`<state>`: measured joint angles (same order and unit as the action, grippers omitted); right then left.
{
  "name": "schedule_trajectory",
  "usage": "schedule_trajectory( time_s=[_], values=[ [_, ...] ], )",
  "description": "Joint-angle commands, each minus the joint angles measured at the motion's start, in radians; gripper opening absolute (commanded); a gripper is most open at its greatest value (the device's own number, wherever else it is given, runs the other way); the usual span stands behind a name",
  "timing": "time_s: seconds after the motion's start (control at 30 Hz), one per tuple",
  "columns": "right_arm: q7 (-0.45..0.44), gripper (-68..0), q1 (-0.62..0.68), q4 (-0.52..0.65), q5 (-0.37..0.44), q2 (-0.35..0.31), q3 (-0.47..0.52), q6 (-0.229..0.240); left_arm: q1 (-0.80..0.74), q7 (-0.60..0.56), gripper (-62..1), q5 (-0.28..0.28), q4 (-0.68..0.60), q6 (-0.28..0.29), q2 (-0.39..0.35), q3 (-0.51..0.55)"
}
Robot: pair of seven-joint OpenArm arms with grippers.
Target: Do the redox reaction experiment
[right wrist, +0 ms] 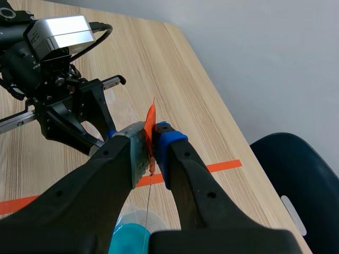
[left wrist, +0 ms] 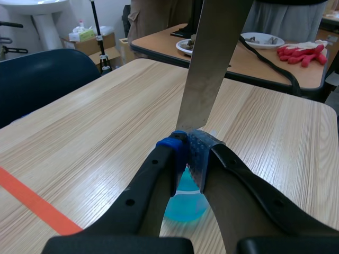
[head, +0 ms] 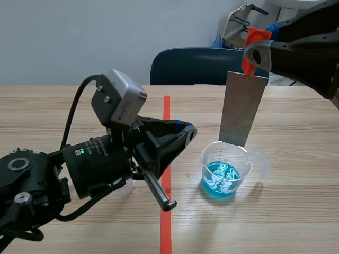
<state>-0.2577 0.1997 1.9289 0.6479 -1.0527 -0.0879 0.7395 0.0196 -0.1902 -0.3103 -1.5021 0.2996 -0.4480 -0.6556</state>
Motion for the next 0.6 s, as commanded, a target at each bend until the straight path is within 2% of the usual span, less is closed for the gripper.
schedule_trajectory(
  time_s=[0.0, 0.13, 0.57],
  values=[
    [-0.019, -66.7, -0.014, 0.000, 0.019, 0.000, 0.011, 0.006, 0.003, 0.002, -59.4, 0.002, -0.016, 0.005, 0.027, -0.008],
    [-0.019, -66.7, -0.014, 0.000, 0.019, 0.000, 0.011, 0.006, 0.003, 0.023, -59.4, 0.035, -0.015, 0.005, 0.057, -0.008],
    [-0.019, -66.7, -0.014, 0.000, 0.019, 0.000, 0.011, 0.006, 0.003, 0.027, -59.4, 0.042, -0.015, 0.005, 0.062, -0.008]
  ],
)
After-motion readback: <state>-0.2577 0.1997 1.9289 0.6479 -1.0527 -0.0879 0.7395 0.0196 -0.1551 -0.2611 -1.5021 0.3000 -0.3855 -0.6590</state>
